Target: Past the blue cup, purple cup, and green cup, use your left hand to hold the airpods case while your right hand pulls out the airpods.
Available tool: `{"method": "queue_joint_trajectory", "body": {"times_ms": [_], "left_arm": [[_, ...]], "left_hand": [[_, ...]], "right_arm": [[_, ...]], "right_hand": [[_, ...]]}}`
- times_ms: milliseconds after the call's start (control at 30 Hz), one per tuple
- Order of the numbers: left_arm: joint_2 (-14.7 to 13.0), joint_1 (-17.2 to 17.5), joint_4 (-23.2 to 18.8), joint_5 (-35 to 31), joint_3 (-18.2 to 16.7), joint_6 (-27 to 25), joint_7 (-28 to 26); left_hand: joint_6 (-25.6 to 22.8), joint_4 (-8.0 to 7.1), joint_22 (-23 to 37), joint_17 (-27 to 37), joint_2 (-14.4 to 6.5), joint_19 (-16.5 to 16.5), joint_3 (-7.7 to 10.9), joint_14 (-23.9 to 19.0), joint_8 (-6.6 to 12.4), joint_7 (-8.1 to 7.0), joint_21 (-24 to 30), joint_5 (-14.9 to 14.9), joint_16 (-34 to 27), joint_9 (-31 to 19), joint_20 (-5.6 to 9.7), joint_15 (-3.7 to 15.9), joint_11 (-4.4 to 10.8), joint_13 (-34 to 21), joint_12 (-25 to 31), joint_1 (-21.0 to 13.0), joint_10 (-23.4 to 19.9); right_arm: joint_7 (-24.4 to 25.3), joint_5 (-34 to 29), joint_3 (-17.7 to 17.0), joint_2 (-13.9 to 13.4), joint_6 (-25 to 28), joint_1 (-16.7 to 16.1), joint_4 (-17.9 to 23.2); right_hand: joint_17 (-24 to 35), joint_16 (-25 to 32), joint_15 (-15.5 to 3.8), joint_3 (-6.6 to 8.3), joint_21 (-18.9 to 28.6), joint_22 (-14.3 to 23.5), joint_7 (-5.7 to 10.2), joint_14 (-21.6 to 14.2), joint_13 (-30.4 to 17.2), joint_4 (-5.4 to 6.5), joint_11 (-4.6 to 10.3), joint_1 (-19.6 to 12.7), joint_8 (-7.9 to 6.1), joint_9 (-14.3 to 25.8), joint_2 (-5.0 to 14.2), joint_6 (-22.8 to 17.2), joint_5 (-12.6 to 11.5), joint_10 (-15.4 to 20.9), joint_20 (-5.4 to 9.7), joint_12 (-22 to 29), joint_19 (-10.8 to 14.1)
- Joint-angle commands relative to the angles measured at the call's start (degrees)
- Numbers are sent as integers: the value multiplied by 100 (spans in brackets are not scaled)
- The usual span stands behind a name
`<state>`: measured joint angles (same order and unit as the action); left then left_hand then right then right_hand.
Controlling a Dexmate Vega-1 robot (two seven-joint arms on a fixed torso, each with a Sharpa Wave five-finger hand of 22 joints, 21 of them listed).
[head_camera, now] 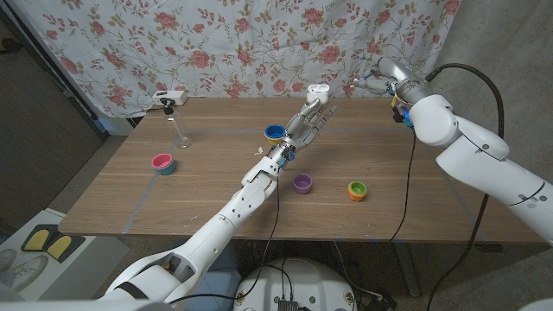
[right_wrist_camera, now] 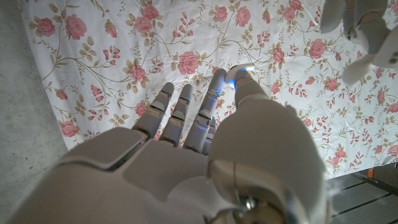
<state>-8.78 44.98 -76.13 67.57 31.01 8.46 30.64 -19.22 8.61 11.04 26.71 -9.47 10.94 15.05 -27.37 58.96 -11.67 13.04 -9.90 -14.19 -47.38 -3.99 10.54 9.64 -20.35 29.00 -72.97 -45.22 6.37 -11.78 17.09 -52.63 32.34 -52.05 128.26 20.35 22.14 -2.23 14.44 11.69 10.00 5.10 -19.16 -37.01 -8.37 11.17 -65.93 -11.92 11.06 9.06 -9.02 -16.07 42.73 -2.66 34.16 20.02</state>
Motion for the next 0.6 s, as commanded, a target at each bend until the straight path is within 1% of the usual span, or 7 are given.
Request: {"method": "queue_joint_trajectory", "body": {"times_ms": [33,133,200,333,433,500,600], "left_arm": [[-55,-16,-67,23,-14,35,-20],[-76,-33,-67,-3,-4,43,-23],[-70,-14,-98,25,-13,29,-74],[-68,-33,-67,30,-9,44,-11],[-73,-39,-53,0,-21,104,-15],[-75,-26,-63,41,-34,52,-96],[-68,-23,-38,32,-21,72,-50]], "left_hand": [[0,-25,12,25,-34,-6,5,-263,36,-13,11,-44,5,-26,-1,266,294,-481,291,-19,-350],[10,-25,12,27,-36,-5,7,-265,33,-13,11,-44,6,-20,0,266,295,-478,289,-21,-348],[11,-25,12,27,-37,-5,9,-265,35,-13,12,-44,11,-17,-2,264,294,-477,288,-22,-347],[7,-25,12,32,-36,-7,7,-268,43,-13,11,-44,10,-17,2,268,292,-476,287,-22,-345],[11,-28,12,37,-35,-6,4,-269,44,-13,11,-43,11,-12,-3,267,290,-481,293,-19,-350],[12,-27,12,36,-36,-8,6,-268,44,-13,11,-43,14,-8,-2,264,292,-478,291,-20,-349],[10,-25,12,40,-33,-8,4,-267,49,-13,11,-43,15,-9,-3,264,295,-479,293,-22,-351]], "right_arm": [[134,11,187,160,-153,49,-600],[25,148,190,231,-157,105,-757],[99,11,284,233,-143,146,-829],[244,-238,474,297,-159,233,-1036],[225,-282,573,358,-217,304,-1227],[221,-361,667,384,-262,357,-1357],[162,-393,782,459,-311,427,-1574]], "right_hand": [[6,-26,-921,-34,3,15,28,59,3,13,121,-48,13,31,1,-25,31,87,-4,39,-9],[3,-29,-928,-41,2,15,39,61,7,14,124,-48,14,32,-2,-37,39,94,0,45,-9],[0,-32,-932,-47,9,14,28,61,17,11,124,-50,18,32,-8,-38,46,102,4,48,10],[-3,-44,-949,-59,15,13,40,79,35,19,124,-42,15,34,-7,-65,59,115,17,52,28],[-7,-51,-953,-72,15,13,37,85,50,24,125,-33,20,35,-12,-72,72,117,16,53,34],[-9,-56,-957,-75,15,12,39,92,56,25,124,-34,18,35,-11,-84,76,121,12,54,35],[-13,-66,-967,-79,16,12,48,107,68,24,124,-38,19,36,-7,-101,85,125,31,57,42]]}}
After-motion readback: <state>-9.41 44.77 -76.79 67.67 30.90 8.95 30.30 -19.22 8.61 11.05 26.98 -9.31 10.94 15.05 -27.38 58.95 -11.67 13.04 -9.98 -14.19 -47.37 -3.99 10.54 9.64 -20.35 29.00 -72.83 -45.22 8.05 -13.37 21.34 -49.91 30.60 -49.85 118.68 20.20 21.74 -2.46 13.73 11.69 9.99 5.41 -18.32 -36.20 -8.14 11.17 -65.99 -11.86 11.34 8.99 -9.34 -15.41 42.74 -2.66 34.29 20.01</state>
